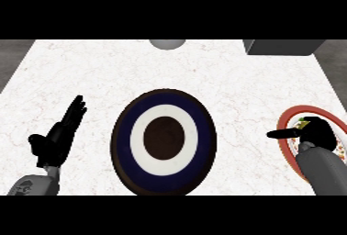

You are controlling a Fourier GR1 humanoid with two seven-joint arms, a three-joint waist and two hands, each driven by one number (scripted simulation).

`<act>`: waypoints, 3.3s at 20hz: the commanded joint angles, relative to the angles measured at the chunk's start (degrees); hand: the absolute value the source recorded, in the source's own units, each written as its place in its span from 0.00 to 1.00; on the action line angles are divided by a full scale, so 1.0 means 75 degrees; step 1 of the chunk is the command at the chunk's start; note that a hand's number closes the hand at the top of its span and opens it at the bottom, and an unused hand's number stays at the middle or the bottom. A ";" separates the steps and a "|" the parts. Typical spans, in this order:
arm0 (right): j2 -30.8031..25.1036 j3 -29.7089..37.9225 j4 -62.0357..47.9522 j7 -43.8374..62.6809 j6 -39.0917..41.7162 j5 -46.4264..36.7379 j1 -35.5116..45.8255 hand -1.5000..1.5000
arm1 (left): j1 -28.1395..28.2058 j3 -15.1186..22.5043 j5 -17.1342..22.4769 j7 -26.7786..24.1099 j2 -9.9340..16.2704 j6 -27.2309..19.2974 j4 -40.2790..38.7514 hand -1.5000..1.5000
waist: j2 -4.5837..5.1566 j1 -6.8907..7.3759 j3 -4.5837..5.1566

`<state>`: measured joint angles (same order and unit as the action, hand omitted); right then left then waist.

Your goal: Pick the lemon from the plate and place it in the plate

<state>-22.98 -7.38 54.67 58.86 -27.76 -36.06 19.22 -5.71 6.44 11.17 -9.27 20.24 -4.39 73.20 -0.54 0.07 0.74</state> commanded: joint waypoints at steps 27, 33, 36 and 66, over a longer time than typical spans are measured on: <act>-0.2200 -0.0169 0.3697 -1.1933 0.1592 0.2810 -0.3120 1.00 | 0.0719 -0.0223 -0.0318 0.0313 -0.0221 -0.0144 0.0947 0.50 | 0.0046 -0.0089 -0.0103; -0.1882 0.0702 0.5024 -1.2167 0.1380 0.3509 -0.3713 1.00 | 0.0329 -0.0359 -0.0357 0.0177 -0.0237 0.0172 0.0403 0.50 | 0.0059 -0.0077 -0.0099; -0.1820 0.0414 0.6450 -1.1100 0.1721 0.3324 -0.3963 1.00 | 0.0368 -0.0203 -0.0537 0.0575 -0.0494 -0.0101 0.0869 0.50 | 0.0050 -0.0067 -0.0094; 0.3027 -0.3106 0.4825 -0.6358 0.1199 0.0131 0.0063 1.00 | -0.0037 -0.0985 -0.0953 0.0085 -0.0530 0.0750 0.0038 0.50 | 0.0095 0.0106 -0.0100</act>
<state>-4.34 -29.10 96.15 9.18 -11.83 -37.63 17.91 -5.91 -0.66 4.55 -7.83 15.71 0.66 73.98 0.06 0.51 0.01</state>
